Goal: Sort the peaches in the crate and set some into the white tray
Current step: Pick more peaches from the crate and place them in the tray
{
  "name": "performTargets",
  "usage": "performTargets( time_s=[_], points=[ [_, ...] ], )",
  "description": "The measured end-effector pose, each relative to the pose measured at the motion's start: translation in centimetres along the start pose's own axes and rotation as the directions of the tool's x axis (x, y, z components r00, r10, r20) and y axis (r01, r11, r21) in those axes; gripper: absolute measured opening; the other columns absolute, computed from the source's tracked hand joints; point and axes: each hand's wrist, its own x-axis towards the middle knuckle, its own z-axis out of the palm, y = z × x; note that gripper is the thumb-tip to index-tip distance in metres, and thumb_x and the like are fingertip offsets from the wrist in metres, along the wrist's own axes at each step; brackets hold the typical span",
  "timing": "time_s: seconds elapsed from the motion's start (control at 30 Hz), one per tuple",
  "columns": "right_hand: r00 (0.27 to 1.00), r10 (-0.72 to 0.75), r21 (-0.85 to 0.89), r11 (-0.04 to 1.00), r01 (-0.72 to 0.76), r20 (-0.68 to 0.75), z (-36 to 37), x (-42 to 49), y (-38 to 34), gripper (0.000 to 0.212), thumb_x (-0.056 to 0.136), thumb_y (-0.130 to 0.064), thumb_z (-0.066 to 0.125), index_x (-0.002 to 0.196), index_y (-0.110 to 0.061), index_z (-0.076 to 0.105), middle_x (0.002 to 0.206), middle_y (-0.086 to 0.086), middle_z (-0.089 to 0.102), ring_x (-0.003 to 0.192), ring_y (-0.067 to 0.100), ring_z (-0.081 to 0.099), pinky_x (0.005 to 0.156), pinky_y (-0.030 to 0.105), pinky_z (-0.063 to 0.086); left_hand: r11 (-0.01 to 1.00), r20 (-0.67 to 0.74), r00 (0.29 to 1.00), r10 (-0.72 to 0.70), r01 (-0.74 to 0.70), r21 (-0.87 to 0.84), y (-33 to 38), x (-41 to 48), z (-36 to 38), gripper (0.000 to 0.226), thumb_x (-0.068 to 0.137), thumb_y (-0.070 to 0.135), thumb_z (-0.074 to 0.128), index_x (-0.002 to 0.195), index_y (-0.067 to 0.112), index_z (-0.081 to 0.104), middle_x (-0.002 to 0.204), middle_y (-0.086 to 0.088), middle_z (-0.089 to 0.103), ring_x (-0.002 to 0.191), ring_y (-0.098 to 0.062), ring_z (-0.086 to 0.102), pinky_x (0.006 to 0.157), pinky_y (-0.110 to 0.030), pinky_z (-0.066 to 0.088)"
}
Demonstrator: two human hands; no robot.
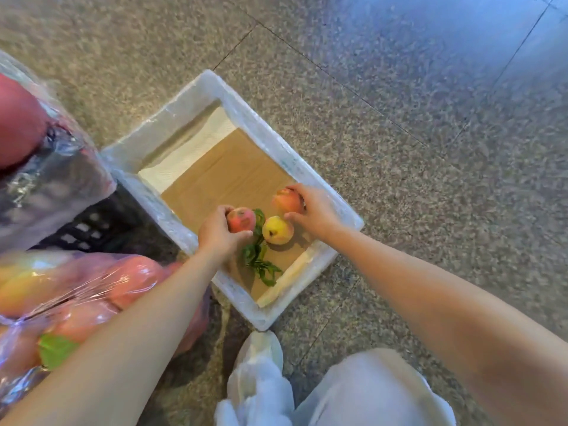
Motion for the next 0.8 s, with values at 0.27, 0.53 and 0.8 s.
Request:
performTargets(
  time_s=[0.27, 0.53, 0.8],
  points=[
    [0.996, 0.083, -0.098, 0.992, -0.081, 0.020, 1.5, 1.7, 0.4, 0.062, 0.085, -0.022, 0.069, 0.140, -0.021, 0.040, 0.134, 0.009, 0.054, 0.123, 0.028, 0.050, 0.100, 0.041, 0.042, 0.996, 0.078, 0.997, 0.008, -0.015, 0.092, -0.6, 0.9, 1.4, 0.061, 0.077, 0.020, 0.079, 0.130, 0.013, 0.051, 0.127, -0.008, 0.055, 0.113, -0.028, 0.056, 0.097, -0.043, 0.047],
    [0.992, 0.127, -0.002, 0.992, -0.127, 0.007, -1.6, -3.1, -2.9, 0.050, 0.091, -0.018, 0.062, 0.138, -0.017, 0.046, 0.135, 0.005, 0.049, 0.123, 0.023, 0.048, 0.103, 0.041, 0.043, 0.969, 0.105, 0.994, -0.008, -0.019, 0.245, 2.6, -3.7, -1.3, 0.060, 0.089, 0.028, 0.065, 0.141, 0.011, 0.039, 0.142, -0.013, 0.042, 0.129, -0.030, 0.042, 0.103, -0.042, 0.038],
    [0.992, 0.105, 0.224, 0.971, -0.088, -0.065, -12.7, -16.5, -14.3, 0.017, 0.092, -0.021, 0.062, 0.107, -0.019, 0.068, 0.102, -0.002, 0.069, 0.091, 0.016, 0.061, 0.080, 0.031, 0.051, 0.999, 0.232, 0.972, 0.046, -0.041, -0.028, 11.9, -19.2, -9.2, 0.023, 0.094, 0.014, 0.057, 0.115, 0.008, 0.063, 0.115, -0.009, 0.065, 0.107, -0.024, 0.060, 0.095, -0.038, 0.047]
  ],
)
